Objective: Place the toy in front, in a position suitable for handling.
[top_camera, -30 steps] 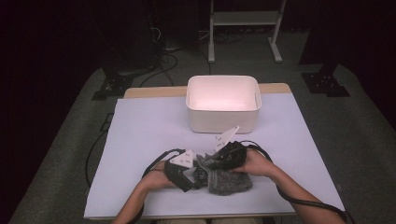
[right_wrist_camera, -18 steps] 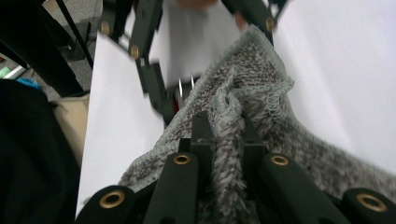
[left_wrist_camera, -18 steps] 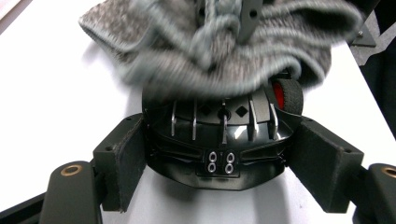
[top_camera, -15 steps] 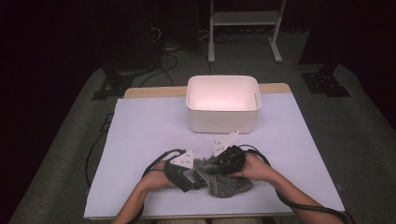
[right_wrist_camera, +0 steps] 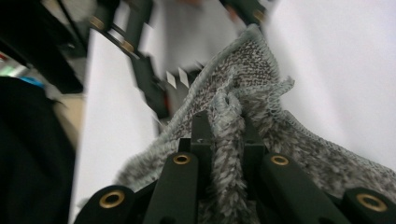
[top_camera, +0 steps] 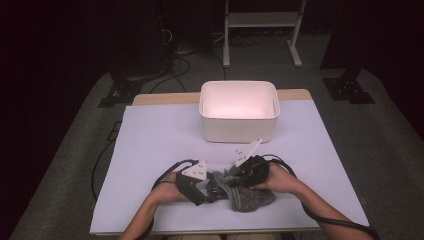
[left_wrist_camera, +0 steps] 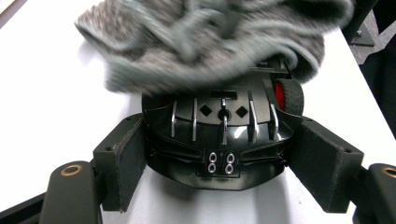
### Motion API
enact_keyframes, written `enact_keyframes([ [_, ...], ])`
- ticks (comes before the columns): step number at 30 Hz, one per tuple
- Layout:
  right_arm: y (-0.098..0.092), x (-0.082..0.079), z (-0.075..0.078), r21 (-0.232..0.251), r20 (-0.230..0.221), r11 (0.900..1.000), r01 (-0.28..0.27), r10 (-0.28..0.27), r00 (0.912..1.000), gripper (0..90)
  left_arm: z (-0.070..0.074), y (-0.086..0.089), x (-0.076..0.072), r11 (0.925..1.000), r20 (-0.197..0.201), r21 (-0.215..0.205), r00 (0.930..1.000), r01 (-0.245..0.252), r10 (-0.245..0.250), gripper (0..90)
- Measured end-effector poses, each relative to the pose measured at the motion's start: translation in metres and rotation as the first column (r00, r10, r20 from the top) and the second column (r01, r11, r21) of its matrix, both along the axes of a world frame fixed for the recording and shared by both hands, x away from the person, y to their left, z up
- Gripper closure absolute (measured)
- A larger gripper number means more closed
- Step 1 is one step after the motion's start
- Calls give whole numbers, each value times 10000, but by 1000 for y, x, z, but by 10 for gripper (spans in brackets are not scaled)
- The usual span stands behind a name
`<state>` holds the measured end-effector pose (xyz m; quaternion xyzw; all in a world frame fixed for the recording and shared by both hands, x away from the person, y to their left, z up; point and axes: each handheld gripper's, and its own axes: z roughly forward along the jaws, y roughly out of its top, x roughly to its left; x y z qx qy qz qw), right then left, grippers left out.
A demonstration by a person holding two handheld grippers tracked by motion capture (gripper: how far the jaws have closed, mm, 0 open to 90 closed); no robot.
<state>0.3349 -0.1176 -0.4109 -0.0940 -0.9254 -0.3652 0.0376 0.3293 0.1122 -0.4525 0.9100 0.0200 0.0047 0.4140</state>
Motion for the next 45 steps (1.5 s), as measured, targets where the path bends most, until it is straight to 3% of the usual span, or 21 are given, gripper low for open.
enact_keyframes([
  [4, 24, -5, 2, 411, -20, 9976, -551, 552, 9985, 804, 0, 0, 0, 9998, 66, 196, 10000, 53, -54, 239],
  [8, 29, -9, 2, 69, 204, 9969, -783, 781, 9967, 804, -2, 2, 1, 10000, -61, 39, 10000, 29, -29, 239],
  [17, -27, -13, -5, -428, 114, 9990, 117, -112, 9999, 805, -3, 2, 2, 9999, -166, 124, 9998, 57, -55, 239],
  [27, -76, -14, -13, -380, -91, 9926, 1155, -1159, 9932, 805, -4, 3, 3, 10000, -306, 42, 9995, 28, -27, 238],
  [31, -70, -12, -12, -313, -60, 9935, 1093, -1095, 9940, 804, -2, 2, 4, 10000, -337, 52, 9994, 65, -64, 238],
  [37, -44, -4, -11, -73, -49, 9971, 756, -756, 9971, 804, 0, 2, 4, 10000, -363, 0, 9993, 36, -36, 237],
  [42, -39, -8, -12, 64, -109, 9975, 698, -698, 9975, 803, 3, 4, 4, 9998, -725, -56, 9972, -204, 199, 227],
  [44, -39, -11, -13, 173, -158, 9977, 658, -656, 9977, 803, 4, 4, 4, 9996, -1171, -6, 9927, -282, 279, 194],
  [45, -39, -12, -13, 256, -215, 9979, 595, -589, 9980, 803, 4, 5, 4, 9996, -1214, 32, 9922, -294, 296, 187],
])
